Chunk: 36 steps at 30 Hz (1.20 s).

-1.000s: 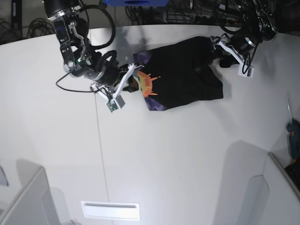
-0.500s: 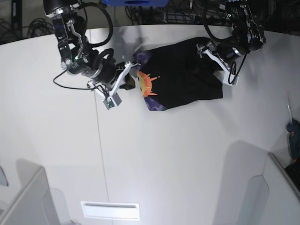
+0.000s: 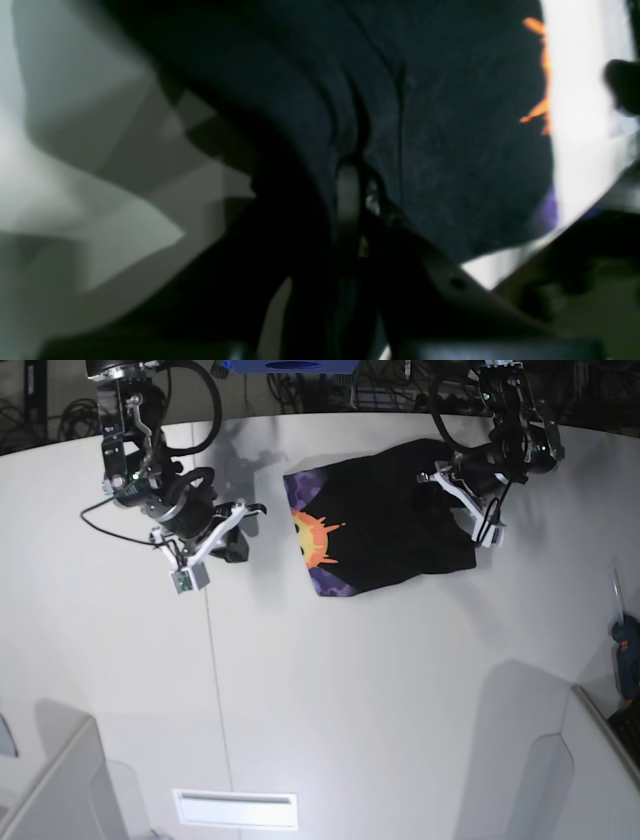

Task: Fold the T-shirt properly
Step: 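Grasp the bundle's edge with the left gripper and release the right, then rotate the folded shirt with the left gripper so the sun print faces the robot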

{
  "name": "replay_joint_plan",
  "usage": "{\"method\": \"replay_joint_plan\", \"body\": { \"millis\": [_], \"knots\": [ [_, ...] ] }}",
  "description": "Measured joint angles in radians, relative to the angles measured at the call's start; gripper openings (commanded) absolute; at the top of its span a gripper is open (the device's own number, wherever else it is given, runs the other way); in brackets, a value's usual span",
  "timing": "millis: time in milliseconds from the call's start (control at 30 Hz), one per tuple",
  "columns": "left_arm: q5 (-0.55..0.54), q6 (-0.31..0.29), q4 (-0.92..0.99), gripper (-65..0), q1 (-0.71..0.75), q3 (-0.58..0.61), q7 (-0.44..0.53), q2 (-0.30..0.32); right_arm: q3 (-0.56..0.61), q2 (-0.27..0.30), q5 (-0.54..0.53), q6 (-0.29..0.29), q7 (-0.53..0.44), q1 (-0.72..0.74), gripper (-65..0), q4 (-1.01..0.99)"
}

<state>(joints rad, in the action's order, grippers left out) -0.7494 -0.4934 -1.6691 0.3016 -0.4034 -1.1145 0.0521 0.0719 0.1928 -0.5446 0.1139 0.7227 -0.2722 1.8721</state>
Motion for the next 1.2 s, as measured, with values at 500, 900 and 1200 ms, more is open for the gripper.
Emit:
{"method": "replay_joint_plan", "body": {
  "millis": [500,900,1200],
  "knots": [
    [0.042,0.008,-0.006,-65.0,-0.236,0.605,-0.001,0.436,-0.235,-0.008,-0.002,0.0,-0.035,-0.097,-65.0,0.002],
    [0.235,0.01,-0.006,-65.0,-0.627,1.151,0.003,0.491,-0.438,-0.133,0.0,0.0,-0.035,-0.204,-65.0,0.002],
    [0.545,-0.085,0.01,-65.0,-0.7,1.358,0.133,0.401,-0.443,-0.188,-0.001,0.0,-0.163,-0.309,-65.0,0.003]
  ]
}}
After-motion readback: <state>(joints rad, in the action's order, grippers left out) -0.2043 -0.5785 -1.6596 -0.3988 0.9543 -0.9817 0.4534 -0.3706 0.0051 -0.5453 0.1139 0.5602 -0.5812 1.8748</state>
